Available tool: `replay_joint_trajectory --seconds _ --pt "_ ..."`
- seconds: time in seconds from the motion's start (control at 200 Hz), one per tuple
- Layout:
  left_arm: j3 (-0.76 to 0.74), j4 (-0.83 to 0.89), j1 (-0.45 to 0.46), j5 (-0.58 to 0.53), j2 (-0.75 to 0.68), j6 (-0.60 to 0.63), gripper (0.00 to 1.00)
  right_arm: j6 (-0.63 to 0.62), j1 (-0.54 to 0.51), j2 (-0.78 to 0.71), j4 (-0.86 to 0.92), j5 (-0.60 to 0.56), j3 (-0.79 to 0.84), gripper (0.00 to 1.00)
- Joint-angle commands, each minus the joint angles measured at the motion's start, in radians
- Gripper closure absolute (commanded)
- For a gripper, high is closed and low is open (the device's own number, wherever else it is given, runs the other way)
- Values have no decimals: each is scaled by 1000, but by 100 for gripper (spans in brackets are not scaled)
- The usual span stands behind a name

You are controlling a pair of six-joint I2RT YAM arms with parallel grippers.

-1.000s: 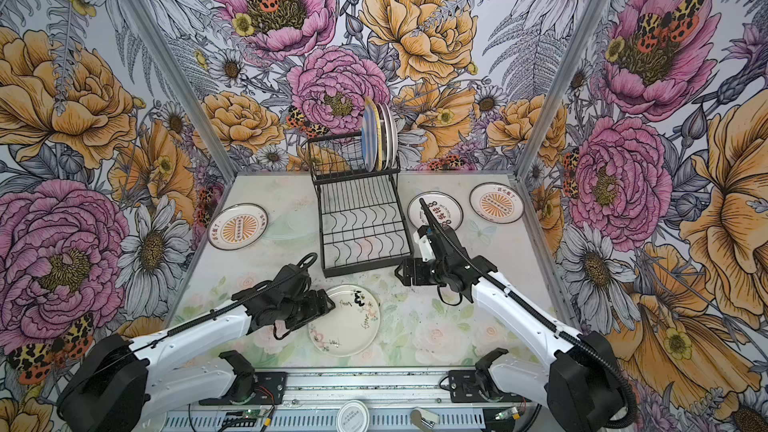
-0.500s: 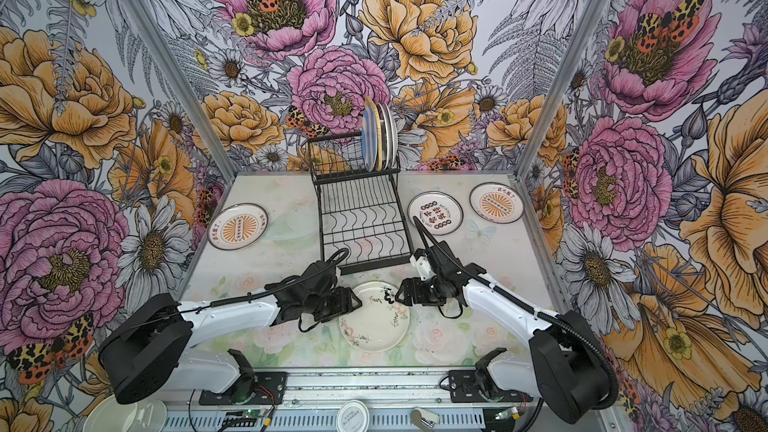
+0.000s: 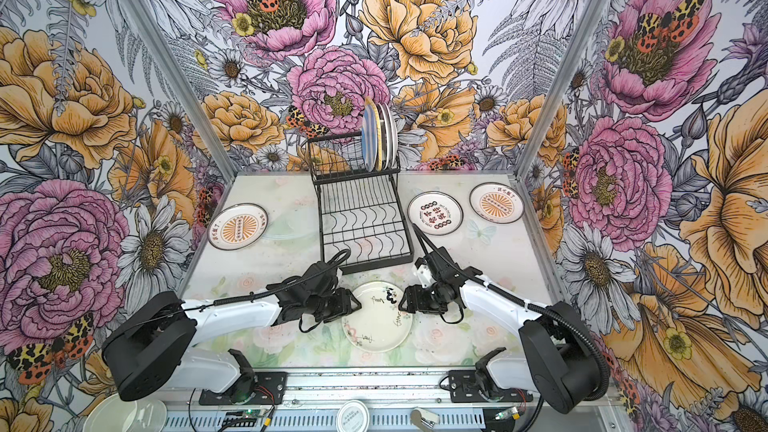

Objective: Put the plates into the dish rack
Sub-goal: 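Grasp the floral plate's edge with right gripper while left gripper braces it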

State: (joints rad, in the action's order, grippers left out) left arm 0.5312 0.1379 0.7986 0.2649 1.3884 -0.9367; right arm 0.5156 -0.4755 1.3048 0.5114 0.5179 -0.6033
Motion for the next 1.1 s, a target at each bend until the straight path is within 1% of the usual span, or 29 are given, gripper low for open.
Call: replay_joint_trajectory --seconds 0.0,0.235,0.33,0.475,0.746,0.886,0.956,1.091 --pt "-70 -28 14 23 26 -16 46 -1 10 11 -45 30 18 31" --pt "-88 -44 14 26 25 -10 47 -7 30 53 -82 80 42 35" --pt "-91 -52 14 40 30 -6 49 -14 41 63 -85 91 45 35" --pt "-118 -109 15 57 34 -17 52 -19 49 75 -99 117 55 38" --pt "-114 -116 17 68 55 -10 56 -29 48 128 -143 204 60 46" --pt "-111 -115 17 72 61 -8 57 -32 48 136 -148 221 54 58" --pt "-109 -115 19 73 63 -7 58 -32 49 136 -151 224 53 67" --pt "-108 -115 24 73 64 -11 58 -31 48 131 -151 223 53 86"
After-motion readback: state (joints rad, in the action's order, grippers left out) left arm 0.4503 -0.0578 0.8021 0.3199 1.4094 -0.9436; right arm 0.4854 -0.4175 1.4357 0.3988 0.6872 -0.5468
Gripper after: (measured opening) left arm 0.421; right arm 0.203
